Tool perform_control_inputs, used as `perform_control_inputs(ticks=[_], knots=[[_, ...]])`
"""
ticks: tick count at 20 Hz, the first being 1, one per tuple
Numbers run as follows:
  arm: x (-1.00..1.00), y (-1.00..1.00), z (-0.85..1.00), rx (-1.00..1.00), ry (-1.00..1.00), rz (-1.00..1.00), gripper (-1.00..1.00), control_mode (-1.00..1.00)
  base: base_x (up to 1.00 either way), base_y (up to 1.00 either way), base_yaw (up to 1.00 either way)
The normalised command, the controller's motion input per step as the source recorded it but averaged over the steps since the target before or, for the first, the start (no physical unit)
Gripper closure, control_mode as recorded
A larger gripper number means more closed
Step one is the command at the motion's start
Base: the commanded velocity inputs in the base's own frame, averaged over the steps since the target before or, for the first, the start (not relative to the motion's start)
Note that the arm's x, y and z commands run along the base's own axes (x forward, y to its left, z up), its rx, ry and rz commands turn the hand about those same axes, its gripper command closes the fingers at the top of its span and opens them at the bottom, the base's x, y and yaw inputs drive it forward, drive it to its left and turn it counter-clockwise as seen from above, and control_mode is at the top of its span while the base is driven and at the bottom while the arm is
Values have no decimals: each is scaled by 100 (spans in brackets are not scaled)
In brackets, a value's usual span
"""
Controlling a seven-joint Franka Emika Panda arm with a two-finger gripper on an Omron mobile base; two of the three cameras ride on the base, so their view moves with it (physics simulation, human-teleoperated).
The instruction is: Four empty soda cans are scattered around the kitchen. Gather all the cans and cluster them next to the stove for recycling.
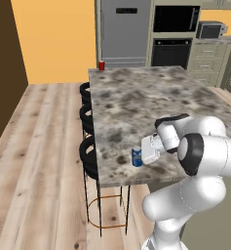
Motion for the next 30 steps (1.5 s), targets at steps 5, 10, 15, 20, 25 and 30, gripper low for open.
perform_control_inputs(ticks=[5, 10, 15, 20, 25, 30], knots=[[-9, -7, 25, 1, 0, 0, 100, -100, 0, 0, 0], [-36, -22, 82, 1, -12, 2, 100, -100, 0, 0, 0], [-47, -17, 87, 0, -14, 0, 100, -100, 0, 0, 0], [-41, -1, 34, 0, -13, 0, 100, -100, 0, 0, 0], [-38, -3, 4, 0, -9, 0, 100, -100, 0, 0, 0], [-2, 0, 0, 0, 0, 0, 100, -100, 0, 0, 0]])
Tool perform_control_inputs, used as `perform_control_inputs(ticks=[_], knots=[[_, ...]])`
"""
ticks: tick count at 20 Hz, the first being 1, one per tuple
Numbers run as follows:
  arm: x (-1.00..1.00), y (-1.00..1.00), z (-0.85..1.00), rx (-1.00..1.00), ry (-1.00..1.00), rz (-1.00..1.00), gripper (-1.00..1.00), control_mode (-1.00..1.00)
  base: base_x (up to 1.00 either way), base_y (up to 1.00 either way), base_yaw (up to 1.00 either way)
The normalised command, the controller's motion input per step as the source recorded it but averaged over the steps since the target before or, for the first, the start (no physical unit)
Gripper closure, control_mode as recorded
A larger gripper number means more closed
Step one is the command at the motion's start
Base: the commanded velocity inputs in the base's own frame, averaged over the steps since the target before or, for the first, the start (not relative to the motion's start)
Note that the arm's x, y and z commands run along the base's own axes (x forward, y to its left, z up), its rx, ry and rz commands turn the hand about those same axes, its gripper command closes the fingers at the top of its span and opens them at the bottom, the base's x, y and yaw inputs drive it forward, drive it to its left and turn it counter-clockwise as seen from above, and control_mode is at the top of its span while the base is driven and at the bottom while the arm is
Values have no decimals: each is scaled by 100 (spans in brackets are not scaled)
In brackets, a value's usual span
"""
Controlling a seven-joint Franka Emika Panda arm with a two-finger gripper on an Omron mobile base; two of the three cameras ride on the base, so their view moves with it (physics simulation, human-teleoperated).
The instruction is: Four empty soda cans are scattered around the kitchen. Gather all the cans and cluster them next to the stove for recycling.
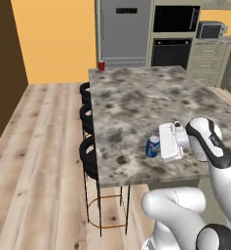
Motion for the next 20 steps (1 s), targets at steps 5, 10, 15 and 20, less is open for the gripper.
perform_control_inputs(ticks=[5, 10, 15, 20], knots=[[0, 0, 0, 0, 0, 0, 100, 100, -12, -6, 0], [0, 0, 0, 0, 0, 0, 100, 100, -77, -41, 0], [0, 0, 0, 0, 0, 0, 100, 100, -63, -48, -6], [0, 0, 0, 0, 0, 0, 100, 100, 7, -17, -29]])
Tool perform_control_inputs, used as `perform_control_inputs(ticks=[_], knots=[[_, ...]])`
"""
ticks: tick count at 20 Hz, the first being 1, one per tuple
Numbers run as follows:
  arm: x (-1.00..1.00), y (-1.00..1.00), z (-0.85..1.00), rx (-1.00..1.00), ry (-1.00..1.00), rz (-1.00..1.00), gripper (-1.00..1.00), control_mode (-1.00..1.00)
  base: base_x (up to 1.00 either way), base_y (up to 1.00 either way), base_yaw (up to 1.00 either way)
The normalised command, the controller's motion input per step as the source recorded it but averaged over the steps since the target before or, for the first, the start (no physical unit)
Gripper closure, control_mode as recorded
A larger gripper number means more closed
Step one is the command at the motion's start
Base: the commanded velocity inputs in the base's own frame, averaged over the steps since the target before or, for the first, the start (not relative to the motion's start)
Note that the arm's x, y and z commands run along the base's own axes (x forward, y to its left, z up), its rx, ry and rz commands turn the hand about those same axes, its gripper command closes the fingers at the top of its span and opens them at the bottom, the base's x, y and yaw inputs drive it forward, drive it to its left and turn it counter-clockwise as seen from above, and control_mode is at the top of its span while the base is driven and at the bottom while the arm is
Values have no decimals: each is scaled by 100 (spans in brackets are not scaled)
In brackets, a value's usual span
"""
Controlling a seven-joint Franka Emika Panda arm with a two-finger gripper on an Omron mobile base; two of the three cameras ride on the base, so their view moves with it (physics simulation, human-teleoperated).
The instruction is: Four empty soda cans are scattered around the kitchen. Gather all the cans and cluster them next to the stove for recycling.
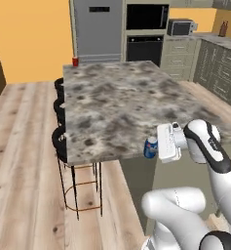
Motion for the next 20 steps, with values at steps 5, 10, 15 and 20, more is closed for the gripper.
perform_control_inputs(ticks=[5, 10, 15, 20], knots=[[0, 0, 0, 0, 0, 0, 100, 100, 20, -1, -40], [0, 0, 0, 0, 0, 0, 100, 100, 25, -19, -32], [0, 0, 0, 0, 0, 0, 100, 100, 41, -41, -22], [0, 0, 0, 0, 0, 0, 100, 100, 65, -43, -18]])
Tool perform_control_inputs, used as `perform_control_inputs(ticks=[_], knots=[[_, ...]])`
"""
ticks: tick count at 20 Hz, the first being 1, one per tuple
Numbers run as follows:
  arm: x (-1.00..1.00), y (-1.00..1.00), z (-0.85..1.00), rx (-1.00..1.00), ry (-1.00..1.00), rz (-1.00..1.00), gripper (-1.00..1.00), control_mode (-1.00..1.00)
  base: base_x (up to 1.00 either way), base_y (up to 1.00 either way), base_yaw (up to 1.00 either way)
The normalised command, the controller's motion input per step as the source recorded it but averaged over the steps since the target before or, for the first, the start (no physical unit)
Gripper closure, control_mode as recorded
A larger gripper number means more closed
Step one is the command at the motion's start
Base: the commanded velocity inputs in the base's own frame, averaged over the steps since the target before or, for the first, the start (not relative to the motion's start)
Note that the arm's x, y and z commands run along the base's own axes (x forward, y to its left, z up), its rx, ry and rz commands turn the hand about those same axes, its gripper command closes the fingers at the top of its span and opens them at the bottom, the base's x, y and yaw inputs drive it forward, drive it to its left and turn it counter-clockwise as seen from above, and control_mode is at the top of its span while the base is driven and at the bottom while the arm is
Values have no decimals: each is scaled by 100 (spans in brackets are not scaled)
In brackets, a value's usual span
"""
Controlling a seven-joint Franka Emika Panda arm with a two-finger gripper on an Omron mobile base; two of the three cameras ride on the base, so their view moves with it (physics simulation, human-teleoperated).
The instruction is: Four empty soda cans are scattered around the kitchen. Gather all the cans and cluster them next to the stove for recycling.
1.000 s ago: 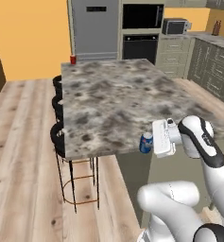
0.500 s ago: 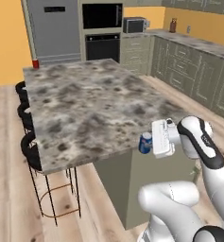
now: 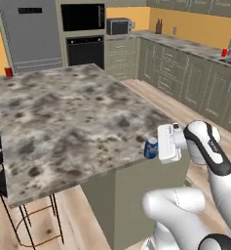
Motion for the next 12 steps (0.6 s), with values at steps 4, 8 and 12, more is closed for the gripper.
perform_control_inputs(ticks=[4, 8, 12], knots=[[0, 0, 0, 0, 0, 0, 100, 100, 70, -54, -15], [0, 0, 0, 0, 0, 0, 100, 100, 45, -67, -11], [0, 0, 0, 0, 0, 0, 100, 100, 38, -68, -5]])
